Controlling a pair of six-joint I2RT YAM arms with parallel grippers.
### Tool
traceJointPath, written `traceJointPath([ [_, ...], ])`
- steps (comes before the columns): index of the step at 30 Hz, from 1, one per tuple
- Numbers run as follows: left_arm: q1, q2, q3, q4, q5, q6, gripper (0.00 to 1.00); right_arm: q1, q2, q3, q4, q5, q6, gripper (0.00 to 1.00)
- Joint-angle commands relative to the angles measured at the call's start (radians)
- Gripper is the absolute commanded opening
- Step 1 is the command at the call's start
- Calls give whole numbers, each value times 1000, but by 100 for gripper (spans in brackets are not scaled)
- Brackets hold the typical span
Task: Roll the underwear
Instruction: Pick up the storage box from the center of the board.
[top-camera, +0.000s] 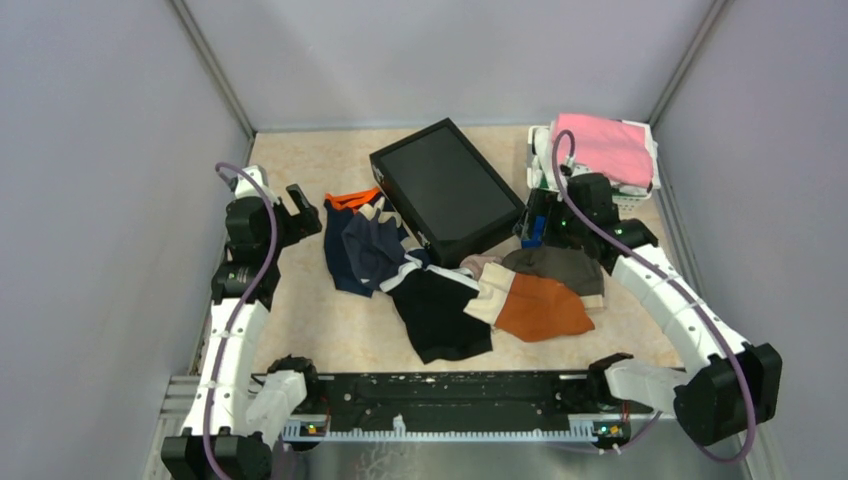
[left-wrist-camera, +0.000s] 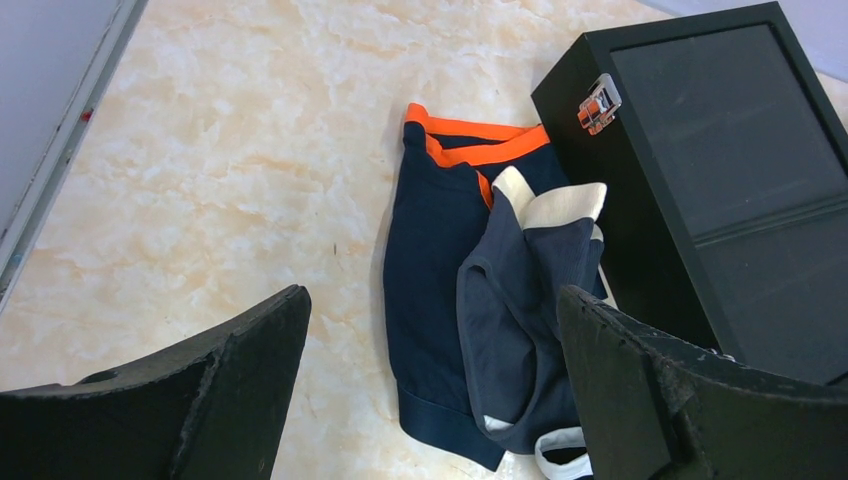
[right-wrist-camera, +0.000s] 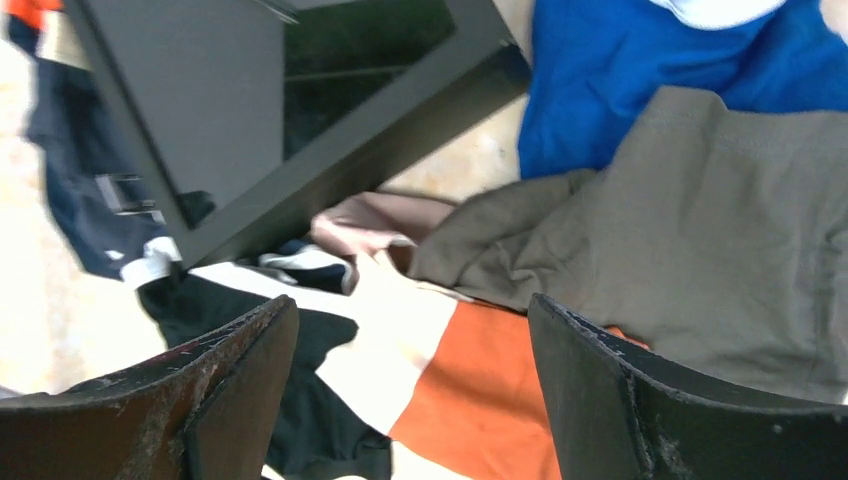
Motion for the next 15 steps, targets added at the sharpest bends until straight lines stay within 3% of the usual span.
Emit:
traceJointPath([
  [1, 2, -6, -4, 57, 21, 2, 99, 9, 55, -27, 43, 102, -3, 83],
  [8, 3, 1, -4, 63, 30, 4, 99, 10, 141, -63, 94, 149, -7, 82],
  [15, 3, 8, -3, 62, 34, 4, 99, 10, 245, -20, 182, 149, -4, 67],
])
